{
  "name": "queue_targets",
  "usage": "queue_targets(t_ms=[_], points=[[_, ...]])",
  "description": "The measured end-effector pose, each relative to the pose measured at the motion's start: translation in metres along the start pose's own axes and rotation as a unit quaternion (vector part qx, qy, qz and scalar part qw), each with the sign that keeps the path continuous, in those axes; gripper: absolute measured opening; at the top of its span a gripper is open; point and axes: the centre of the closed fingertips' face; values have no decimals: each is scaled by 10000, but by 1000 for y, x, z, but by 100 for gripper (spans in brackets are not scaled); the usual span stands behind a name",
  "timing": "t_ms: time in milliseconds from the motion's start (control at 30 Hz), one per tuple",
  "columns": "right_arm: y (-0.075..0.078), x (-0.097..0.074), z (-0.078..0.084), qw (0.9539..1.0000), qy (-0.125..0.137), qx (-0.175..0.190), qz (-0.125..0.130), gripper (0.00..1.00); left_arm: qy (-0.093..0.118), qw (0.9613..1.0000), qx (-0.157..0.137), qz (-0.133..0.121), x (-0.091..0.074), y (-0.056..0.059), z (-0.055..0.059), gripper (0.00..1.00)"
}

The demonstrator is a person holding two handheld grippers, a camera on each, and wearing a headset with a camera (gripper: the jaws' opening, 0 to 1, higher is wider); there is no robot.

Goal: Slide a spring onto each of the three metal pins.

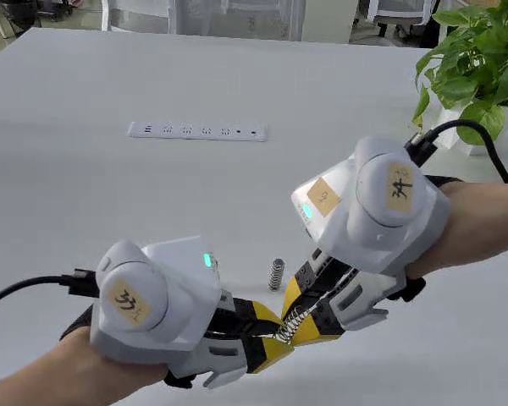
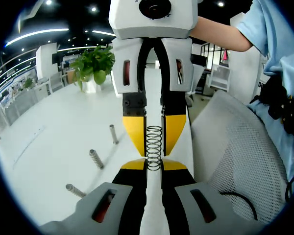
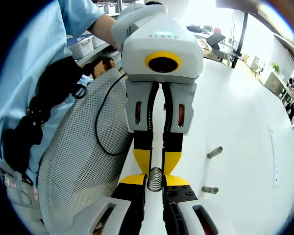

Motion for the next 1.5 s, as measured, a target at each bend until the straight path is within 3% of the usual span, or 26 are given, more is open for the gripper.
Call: queue_targets(t_ms=[533, 933, 1167, 1267, 1500], points=[[1, 1, -2, 9999, -19, 116, -31, 7, 49, 10000, -76, 9, 2, 1, 0, 7], [1, 1, -1, 9998, -71, 141, -91, 7, 299, 9991, -285, -108, 2, 0, -1, 8], [3, 2, 1, 9998, -75, 174, -84, 7, 472, 9965, -611, -311, -2, -6, 3, 20], [4, 2, 2, 9998, -79, 187, -69, 7, 477, 9948, -784, -450, -4, -9, 11, 23], [6, 3, 10, 9997, -143, 206, -22, 7, 672, 9859, -1267, -866, -15, -23, 25, 39]])
Point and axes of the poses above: the centre of the closed fingertips' face, and the gripper's own axes: x roughly forward along the fingers, y roughly to its right, z roughly out of its underside, and after that the axes turned 8 degrees about -y, right-handed
